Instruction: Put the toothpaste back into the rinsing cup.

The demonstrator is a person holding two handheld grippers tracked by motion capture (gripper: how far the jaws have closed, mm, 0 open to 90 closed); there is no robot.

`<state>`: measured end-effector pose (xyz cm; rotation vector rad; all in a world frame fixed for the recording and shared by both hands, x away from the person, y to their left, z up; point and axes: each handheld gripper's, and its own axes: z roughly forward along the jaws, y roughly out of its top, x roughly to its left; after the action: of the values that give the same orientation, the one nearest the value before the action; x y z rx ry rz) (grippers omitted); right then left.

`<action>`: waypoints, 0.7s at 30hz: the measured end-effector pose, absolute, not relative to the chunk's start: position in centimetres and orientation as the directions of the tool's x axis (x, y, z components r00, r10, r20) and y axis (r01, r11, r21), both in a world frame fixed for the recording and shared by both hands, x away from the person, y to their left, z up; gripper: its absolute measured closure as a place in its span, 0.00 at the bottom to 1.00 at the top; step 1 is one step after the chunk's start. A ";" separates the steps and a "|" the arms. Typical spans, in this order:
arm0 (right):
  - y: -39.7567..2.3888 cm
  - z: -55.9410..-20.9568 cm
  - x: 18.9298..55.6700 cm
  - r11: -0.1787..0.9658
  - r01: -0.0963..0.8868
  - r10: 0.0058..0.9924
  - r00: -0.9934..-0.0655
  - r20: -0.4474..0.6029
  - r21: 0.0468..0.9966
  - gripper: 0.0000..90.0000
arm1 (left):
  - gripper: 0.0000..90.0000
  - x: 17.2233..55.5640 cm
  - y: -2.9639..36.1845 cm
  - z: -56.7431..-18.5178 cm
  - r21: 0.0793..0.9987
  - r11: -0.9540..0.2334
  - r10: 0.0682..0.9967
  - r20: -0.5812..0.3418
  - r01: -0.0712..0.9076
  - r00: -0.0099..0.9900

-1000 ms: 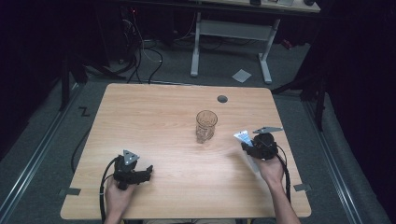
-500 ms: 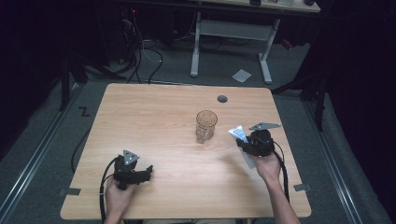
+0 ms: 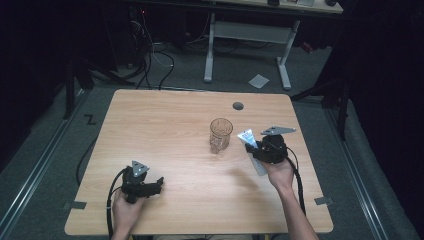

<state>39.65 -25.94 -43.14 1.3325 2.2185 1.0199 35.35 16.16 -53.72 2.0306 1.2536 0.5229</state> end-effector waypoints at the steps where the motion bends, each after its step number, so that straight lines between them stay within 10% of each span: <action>1: -25.9 -43.1 39.7 0.295 0.608 0.869 -0.492 0.058 0.737 0.72 | 0.17 35.4 16.2 -53.7 0.729 -0.301 0.891 -0.016 0.615 0.454; 21: -23.6 -40.9 41.3 0.314 0.548 0.840 -0.542 0.043 0.775 0.72 | 0.17 35.4 16.2 -53.7 0.730 -0.299 0.891 -0.017 0.615 0.454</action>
<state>41.26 -23.58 -40.87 1.2383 2.2176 1.0870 35.35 16.15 -53.73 2.0285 1.2538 0.5230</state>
